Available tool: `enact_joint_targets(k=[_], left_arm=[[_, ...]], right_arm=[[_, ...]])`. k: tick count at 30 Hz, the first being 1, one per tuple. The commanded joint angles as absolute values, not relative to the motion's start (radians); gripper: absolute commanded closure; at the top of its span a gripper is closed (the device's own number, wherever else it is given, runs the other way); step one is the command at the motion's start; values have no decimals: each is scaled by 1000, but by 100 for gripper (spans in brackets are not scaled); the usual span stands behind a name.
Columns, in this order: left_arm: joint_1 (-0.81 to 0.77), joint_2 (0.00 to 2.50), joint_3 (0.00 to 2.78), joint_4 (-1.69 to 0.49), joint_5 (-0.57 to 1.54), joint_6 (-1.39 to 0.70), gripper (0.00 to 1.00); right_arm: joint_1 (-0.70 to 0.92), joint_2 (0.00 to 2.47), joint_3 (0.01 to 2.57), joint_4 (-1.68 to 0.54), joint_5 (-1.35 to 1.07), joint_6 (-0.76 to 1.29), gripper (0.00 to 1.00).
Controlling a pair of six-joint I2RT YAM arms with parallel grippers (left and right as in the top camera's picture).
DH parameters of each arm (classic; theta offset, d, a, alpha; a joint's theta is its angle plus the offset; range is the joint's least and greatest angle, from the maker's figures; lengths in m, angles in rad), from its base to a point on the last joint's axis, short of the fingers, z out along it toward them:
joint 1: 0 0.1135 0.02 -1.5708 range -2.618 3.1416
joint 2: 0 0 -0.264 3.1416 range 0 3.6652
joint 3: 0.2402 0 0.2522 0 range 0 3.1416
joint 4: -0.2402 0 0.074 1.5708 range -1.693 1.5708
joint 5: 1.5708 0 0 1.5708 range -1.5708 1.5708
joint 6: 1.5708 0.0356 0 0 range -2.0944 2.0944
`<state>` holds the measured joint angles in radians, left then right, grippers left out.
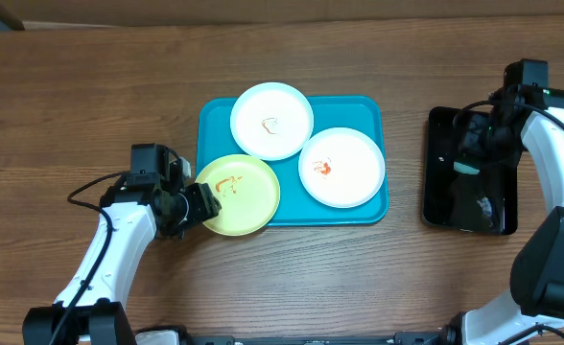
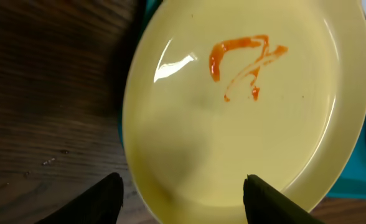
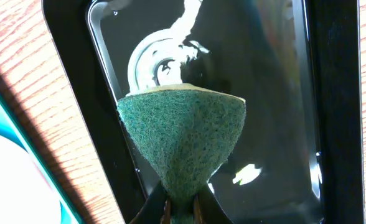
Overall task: Clean dirty plates on tray and stack at the side
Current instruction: 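Move the left gripper to the edge of the yellow plate, then grasp the yellow plate rim with the left gripper and hold it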
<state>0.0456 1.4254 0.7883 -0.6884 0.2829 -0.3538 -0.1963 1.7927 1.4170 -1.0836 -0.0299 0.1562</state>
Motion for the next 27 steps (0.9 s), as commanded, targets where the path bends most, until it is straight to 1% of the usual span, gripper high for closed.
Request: enact_joint_targets(k=[1, 11, 13, 16, 19, 20, 21, 22, 23, 27], left_arm=[[45, 1437, 815, -680, 252, -375, 37], [45, 1476, 814, -671, 237, -375, 38], [45, 1493, 814, -670, 237, -375, 40], [45, 1509, 814, -662, 237, -375, 53], [45, 1510, 814, -641, 237, -375, 75], [45, 1510, 814, -636, 237, -375, 79], [45, 1510, 814, -628, 237, -375, 88], [45, 1510, 814, -621, 237, -375, 93], [45, 1510, 815, -613, 237, -375, 96], [45, 1510, 815, -596, 237, -374, 95]], right_arm=[[-195, 1775, 1411, -1082, -39, 149, 96], [-195, 1775, 1411, -1083, -39, 148, 96], [-195, 1775, 1411, -1083, -39, 148, 96], [-195, 1775, 1411, -1083, -39, 148, 96], [-195, 1775, 1411, -1083, -39, 148, 96], [-195, 1775, 1411, -1083, -39, 148, 96], [-195, 1775, 1411, -1082, -39, 148, 96], [-195, 1775, 1411, -1082, -39, 148, 96], [-195, 1775, 1411, -1082, -39, 148, 96], [-195, 1775, 1411, -1083, -39, 148, 96]])
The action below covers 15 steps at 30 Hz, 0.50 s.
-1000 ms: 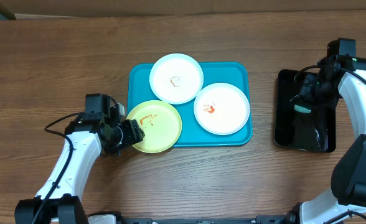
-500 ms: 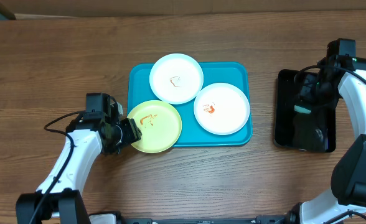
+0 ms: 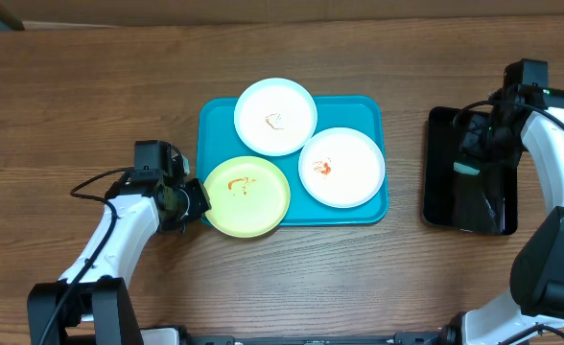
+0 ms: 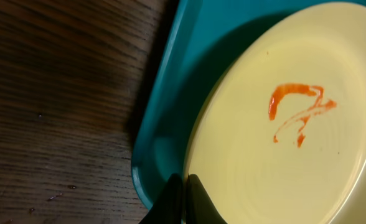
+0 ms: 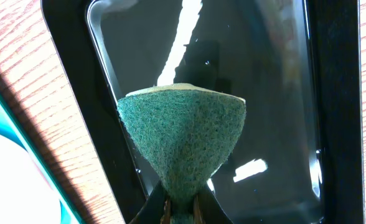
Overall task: Clean dirty plates on tray and stack at the side
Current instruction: 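Grasp the yellow plate rim with the left gripper and hold it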
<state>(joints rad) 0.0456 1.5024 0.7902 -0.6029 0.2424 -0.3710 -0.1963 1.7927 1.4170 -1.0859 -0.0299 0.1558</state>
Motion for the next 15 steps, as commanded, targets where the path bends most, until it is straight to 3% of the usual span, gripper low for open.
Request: enact_joint_targets(k=[1, 8, 15], left_arm=[[45, 1510, 815, -596, 236, -374, 93], [45, 1510, 814, -624, 199, -375, 89], [44, 1512, 805, -618, 200, -375, 73]], right_arm=[[-195, 1775, 1411, -1083, -39, 148, 96], [-195, 1775, 1411, -1083, -39, 148, 96], [-195, 1775, 1411, -1083, -39, 148, 96]])
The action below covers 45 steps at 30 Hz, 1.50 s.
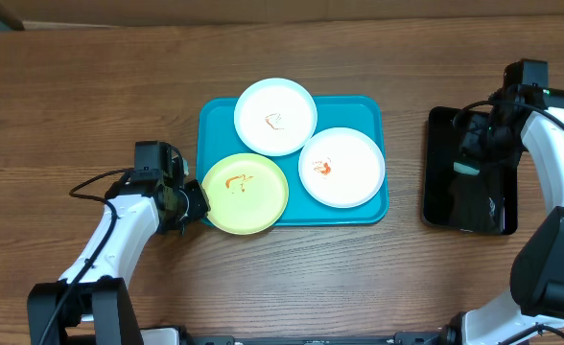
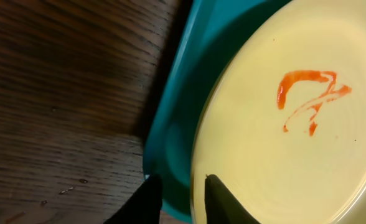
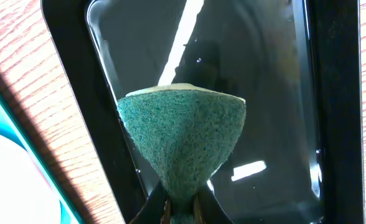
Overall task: Clean dirty plates on tray and stack at the side
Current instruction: 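Grasp the yellow plate rim with the left gripper and hold it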
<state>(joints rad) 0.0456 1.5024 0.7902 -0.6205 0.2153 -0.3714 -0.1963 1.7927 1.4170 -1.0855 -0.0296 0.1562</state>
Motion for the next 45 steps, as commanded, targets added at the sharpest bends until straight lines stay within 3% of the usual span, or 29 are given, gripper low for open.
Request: enact_joint_targets(k=[1, 26, 27, 30, 31, 45], left_arm=[[44, 1512, 805, -615, 203, -375, 71], [-22, 1519, 805, -568, 146, -375, 70], [-22, 1519, 805, -568, 146, -375, 73], [-22, 1519, 803, -568, 146, -375, 94], [-22, 1519, 802, -568, 146, -375, 96], [-22, 1519, 776, -563, 146, -375, 96]], right_arm=[[-195, 1775, 1411, -1083, -39, 148, 96], [-195, 1775, 1411, -1083, -39, 148, 96], [-195, 1775, 1411, -1083, -39, 148, 96], [-195, 1775, 1411, -1083, -39, 148, 96], [-195, 1775, 1411, -1083, -39, 148, 96], [-195, 1775, 1411, -1082, -39, 148, 96]])
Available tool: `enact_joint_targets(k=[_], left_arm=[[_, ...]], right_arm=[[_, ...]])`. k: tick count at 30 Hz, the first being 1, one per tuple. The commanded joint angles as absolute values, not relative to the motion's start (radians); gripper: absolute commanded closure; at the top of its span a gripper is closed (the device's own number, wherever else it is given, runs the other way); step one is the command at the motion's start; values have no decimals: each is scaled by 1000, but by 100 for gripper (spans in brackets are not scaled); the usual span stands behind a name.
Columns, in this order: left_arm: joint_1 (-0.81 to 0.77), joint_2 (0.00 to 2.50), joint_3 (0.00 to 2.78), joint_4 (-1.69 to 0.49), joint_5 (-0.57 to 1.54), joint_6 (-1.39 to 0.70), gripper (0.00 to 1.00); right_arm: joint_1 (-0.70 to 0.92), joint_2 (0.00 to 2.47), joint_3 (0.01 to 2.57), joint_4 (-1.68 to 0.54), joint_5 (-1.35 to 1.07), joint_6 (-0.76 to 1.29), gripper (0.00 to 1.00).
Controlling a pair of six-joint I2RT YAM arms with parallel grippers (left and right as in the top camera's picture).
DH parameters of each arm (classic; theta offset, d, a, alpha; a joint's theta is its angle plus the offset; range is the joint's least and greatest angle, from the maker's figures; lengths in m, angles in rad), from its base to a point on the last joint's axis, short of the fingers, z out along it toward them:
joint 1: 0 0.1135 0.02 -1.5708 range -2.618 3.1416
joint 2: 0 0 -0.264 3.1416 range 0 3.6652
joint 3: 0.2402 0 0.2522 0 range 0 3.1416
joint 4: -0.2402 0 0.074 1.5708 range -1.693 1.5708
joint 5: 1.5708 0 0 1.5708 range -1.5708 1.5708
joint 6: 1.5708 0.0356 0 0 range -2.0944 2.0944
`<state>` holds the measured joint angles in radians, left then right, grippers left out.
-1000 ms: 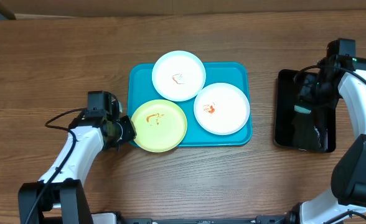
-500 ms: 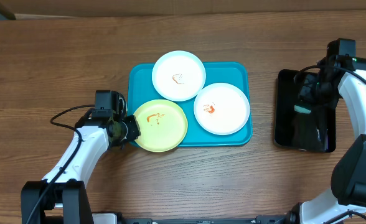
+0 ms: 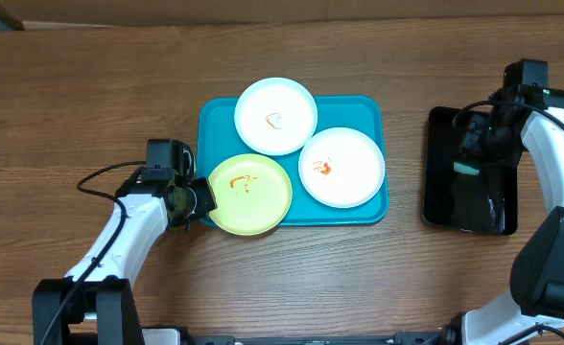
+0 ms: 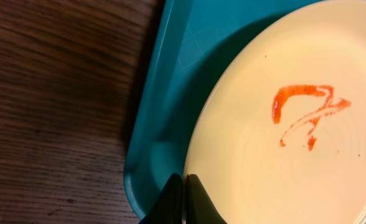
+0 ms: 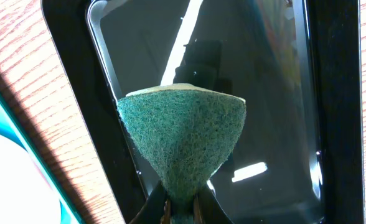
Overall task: Clean dirty plates on tray and stack at the side
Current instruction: 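Grasp the yellow plate rim with the left gripper and hold it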
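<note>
A yellow plate (image 3: 250,195) with a red sauce smear (image 4: 304,112) lies on the front left of the teal tray (image 3: 359,110). My left gripper (image 3: 203,199) is at the plate's left rim. In the left wrist view the left gripper (image 4: 185,186) is shut on the rim of the yellow plate (image 4: 282,162). Two dirty white plates (image 3: 275,117) (image 3: 341,167) also lie on the tray. My right gripper (image 5: 181,208) is shut on a green sponge (image 5: 182,140), held over the black tray (image 5: 332,93).
The black tray (image 3: 469,216) holds water and stands on the table's right side, with the right arm (image 3: 551,134) over it. The teal tray's left rim (image 4: 149,124) borders dark wooden table. A cable trails from the left arm (image 3: 119,240).
The left gripper's fingers stood a little apart at the yellow plate's rim; now they are shut on it. The left arm and plate sit slightly further right. The right gripper and sponge are unchanged.
At first the left gripper was wide open at the yellow plate, which overhung the tray's front left corner. Then it was shut at the rim, with the plate further right. It then stood slightly open, and now is shut again. The right gripper held the sponge over the black tray throughout.
</note>
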<state>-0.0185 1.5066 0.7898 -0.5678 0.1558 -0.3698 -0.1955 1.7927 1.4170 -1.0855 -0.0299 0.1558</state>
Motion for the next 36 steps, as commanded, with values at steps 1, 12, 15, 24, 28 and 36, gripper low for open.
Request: enact_joint_targets(k=[1, 12, 15, 24, 28, 36], left_arm=[[-22, 1519, 765, -557, 146, -375, 92], [-22, 1519, 741, -498, 178, -380, 74], [-22, 1519, 741, -496, 177, -383, 92], [-17, 1518, 742, -497, 157, -382, 96], [-9, 1518, 755, -498, 118, -379, 96], [-10, 1518, 794, -497, 136, -253, 96]], right_arm=[[-195, 1775, 1411, -1082, -39, 148, 96], [-195, 1775, 1411, -1081, -39, 148, 96], [-195, 1775, 1411, -1080, -39, 148, 96], [-195, 1775, 1411, -1080, -39, 149, 96], [-195, 1773, 1418, -1087, -41, 149, 96], [-141, 1695, 1500, -1134, -103, 117, 96]])
